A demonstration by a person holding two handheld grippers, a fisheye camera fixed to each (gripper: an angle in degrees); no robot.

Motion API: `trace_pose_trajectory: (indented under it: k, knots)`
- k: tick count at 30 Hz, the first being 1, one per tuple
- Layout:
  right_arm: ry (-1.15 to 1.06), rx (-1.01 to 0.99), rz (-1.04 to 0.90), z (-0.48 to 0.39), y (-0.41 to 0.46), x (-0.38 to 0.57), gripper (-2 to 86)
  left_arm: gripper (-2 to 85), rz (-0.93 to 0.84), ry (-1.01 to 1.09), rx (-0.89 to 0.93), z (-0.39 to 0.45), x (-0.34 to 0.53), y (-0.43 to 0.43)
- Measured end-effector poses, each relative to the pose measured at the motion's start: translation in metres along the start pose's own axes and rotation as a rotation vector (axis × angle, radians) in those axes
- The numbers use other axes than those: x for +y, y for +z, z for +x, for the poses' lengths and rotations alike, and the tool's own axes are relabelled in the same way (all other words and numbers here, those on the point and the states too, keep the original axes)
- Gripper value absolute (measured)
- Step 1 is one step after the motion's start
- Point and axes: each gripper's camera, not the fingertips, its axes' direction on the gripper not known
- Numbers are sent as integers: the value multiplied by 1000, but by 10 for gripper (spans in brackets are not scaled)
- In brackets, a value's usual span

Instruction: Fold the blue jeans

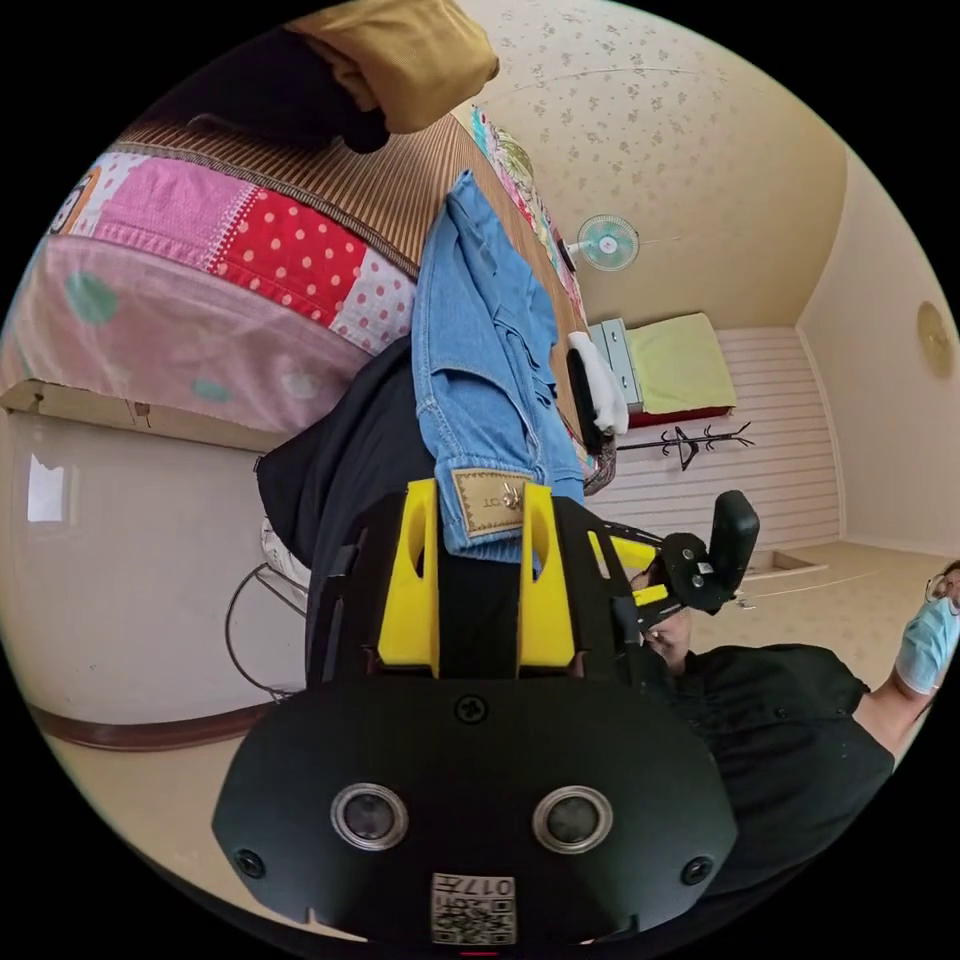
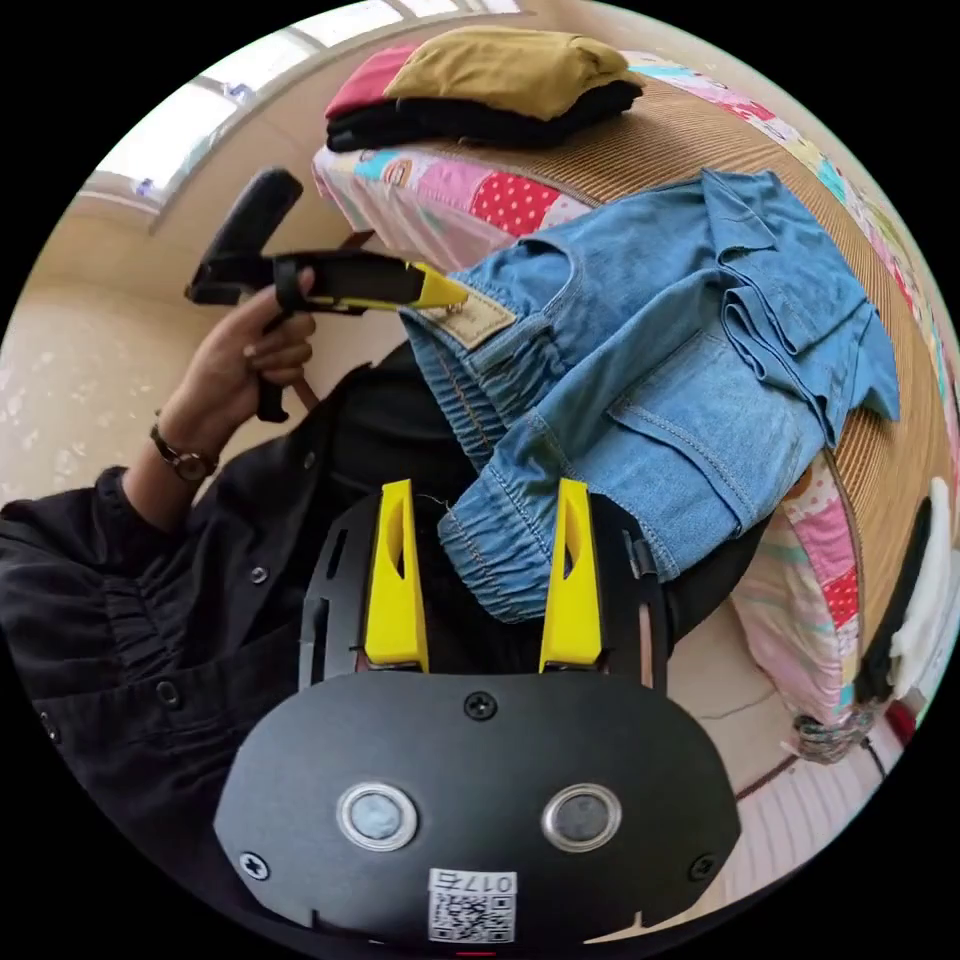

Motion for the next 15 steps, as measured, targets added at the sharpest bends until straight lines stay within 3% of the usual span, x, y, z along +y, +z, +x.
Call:
trace_pose_trajectory:
  k: [1,3,5,8,10,13,15]
  knots:
    - [2,114,-5,-6,3,4,118,111,3,-6,0,-1,0,-2]
    - [46,124,46,-1,-7,16,73,78,-10,-1,26,-2,-4,-14]
    - [98,7,145,19,-29,35,54,49,4,36,101,-1,-5,-31]
    - [189,-329,337,81,-62,77,40,43,-44,49,205,-2,-9,-49]
    - [217,-633,569,138,-85,124,34,42,-89,46,203,0,-10,-55]
    - [168,-832,804,188,-114,177,28,41,-147,44,374,5,-5,-62]
    - [126,-823,890,202,-133,200,24,42,-244,48,476,11,4,-56]
